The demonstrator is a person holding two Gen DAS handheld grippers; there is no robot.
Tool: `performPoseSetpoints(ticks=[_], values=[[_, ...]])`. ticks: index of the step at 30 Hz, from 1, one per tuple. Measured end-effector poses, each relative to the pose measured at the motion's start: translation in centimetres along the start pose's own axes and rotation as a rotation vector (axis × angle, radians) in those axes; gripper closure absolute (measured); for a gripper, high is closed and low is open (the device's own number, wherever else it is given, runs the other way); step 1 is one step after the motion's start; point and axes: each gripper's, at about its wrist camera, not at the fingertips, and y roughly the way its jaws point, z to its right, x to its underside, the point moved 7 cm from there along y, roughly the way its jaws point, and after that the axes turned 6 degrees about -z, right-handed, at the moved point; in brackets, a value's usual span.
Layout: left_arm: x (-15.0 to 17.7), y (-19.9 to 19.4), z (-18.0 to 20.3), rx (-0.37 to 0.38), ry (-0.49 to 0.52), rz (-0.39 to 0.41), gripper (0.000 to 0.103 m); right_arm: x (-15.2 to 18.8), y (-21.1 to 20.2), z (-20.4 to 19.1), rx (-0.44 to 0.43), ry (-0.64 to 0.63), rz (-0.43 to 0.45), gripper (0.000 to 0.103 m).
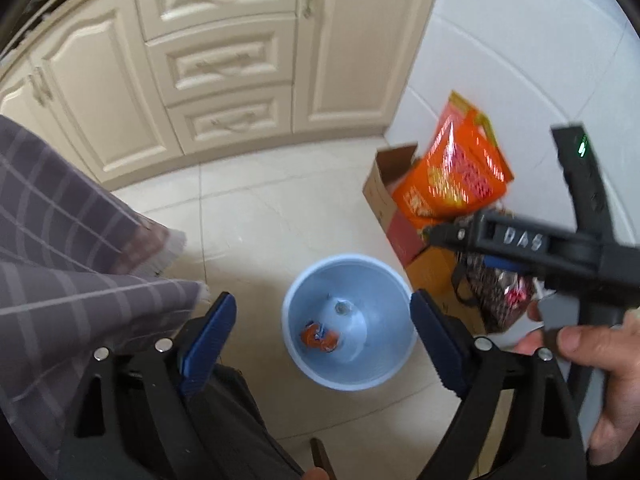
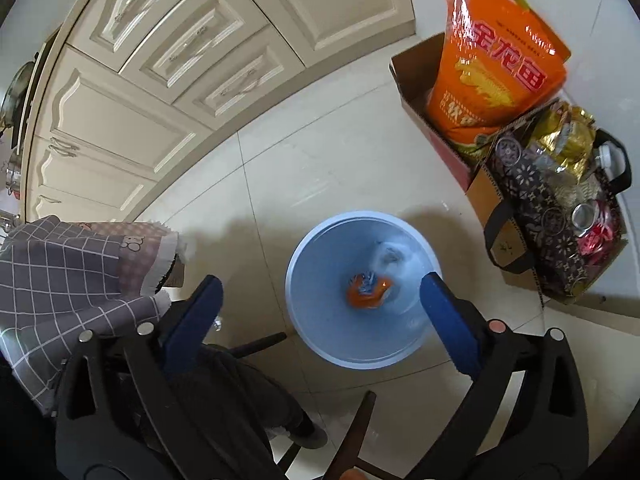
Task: Collect trash
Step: 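Swing both tools back over the table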
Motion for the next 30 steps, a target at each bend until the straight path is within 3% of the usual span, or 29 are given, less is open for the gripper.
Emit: performPoseSetpoints(ticks=[13,19,30], values=[[-2.0,-13.9,-1.0,-0.023,-0.049,0.28,0.01,0.0,-7.4,-7.5,-0.055,-0.116,0.141,0.006],[-1.9,-20.7,-3.4,-0.089,-0.104,0.414,0.009,0.5,-12.4,-15.2,-0.121,-0.252,0.227,0.006],[1.6,-32.1,-12.9,-0.263,-0.274,0.596,0.009,5.0,-17.8,-30.9,-0.266,-0.535,0.3,0.006]])
